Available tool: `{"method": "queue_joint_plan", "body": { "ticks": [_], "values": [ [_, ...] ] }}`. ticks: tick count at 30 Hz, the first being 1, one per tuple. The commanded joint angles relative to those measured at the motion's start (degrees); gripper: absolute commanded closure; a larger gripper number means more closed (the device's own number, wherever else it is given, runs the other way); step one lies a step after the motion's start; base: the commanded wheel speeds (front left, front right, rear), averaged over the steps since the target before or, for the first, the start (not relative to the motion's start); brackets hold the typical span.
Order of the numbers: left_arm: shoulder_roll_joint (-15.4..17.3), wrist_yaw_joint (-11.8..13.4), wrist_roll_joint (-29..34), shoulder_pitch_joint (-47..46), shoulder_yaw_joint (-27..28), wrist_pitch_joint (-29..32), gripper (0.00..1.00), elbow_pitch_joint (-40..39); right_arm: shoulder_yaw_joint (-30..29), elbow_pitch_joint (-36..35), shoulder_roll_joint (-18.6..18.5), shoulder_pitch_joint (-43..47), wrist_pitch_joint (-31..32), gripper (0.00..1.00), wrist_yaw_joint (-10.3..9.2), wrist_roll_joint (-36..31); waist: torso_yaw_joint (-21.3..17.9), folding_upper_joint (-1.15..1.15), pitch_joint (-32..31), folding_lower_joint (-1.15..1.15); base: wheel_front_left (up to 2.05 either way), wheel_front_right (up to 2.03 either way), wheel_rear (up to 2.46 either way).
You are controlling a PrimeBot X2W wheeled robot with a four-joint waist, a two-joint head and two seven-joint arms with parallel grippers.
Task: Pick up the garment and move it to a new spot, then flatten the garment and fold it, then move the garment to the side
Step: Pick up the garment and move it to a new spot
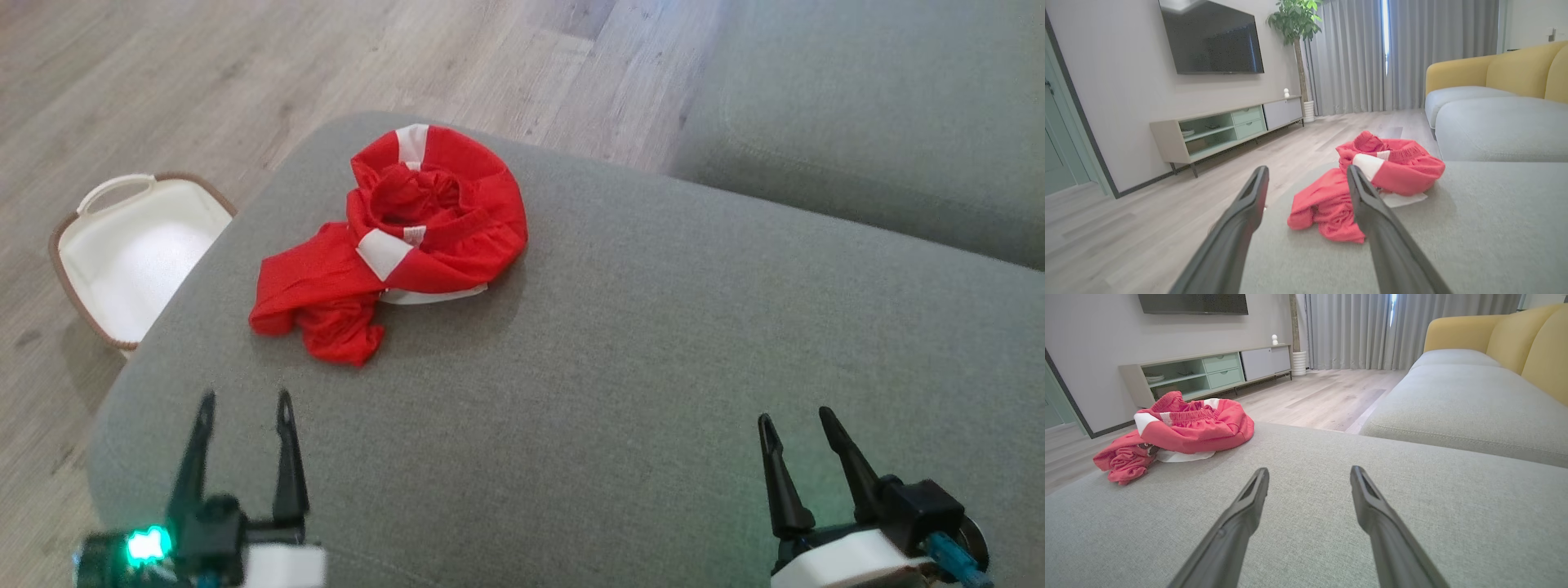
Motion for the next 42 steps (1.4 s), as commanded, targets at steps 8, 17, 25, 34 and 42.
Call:
{"method": "queue_joint_plan", "body": {
  "ticks": [8, 17, 25, 34, 42],
  "values": [
    [5.7, -3.2, 2.0, -21.1, 1.3, -0.5, 0.0, -3.2, -1.4, -2.8, -0.6, -4.6, -0.6, 0.0, -0.04, -4.0, -1.4, 0.0, 8.9, 0.0, 0.0, 0.0, 0.0],
    [6.3, -10.3, 1.6, -46.6, -2.0, 10.0, 0.0, 12.6, -2.2, -5.0, -4.1, -9.3, -0.6, 0.0, -0.04, -7.9, -4.1, 0.0, 19.3, 0.0, 0.0, 0.0, 0.0],
    [6.2, -14.2, -1.0, -64.3, -2.1, 24.2, 0.0, 37.9, -1.8, -7.7, -8.9, -11.6, -0.6, 0.0, -0.04, -7.7, -7.4, 0.0, 26.0, 0.0, 0.0, 0.0, 0.0],
    [7.6, -12.6, 0.6, -68.0, -4.1, 27.3, 1.0, 52.9, -1.6, -8.1, -9.8, -11.4, -0.6, 0.0, -0.04, -7.5, -8.7, 0.0, 27.0, 0.0, 0.0, 0.0, 0.0],
    [9.8, -11.0, 4.6, -71.5, -8.4, 17.8, 1.0, 54.5, -0.3, -7.0, -8.7, -11.3, -0.6, 0.0, -0.04, -7.5, -8.7, 0.0, 23.7, 0.0, 0.0, 0.0, 0.0]
  ]
}}
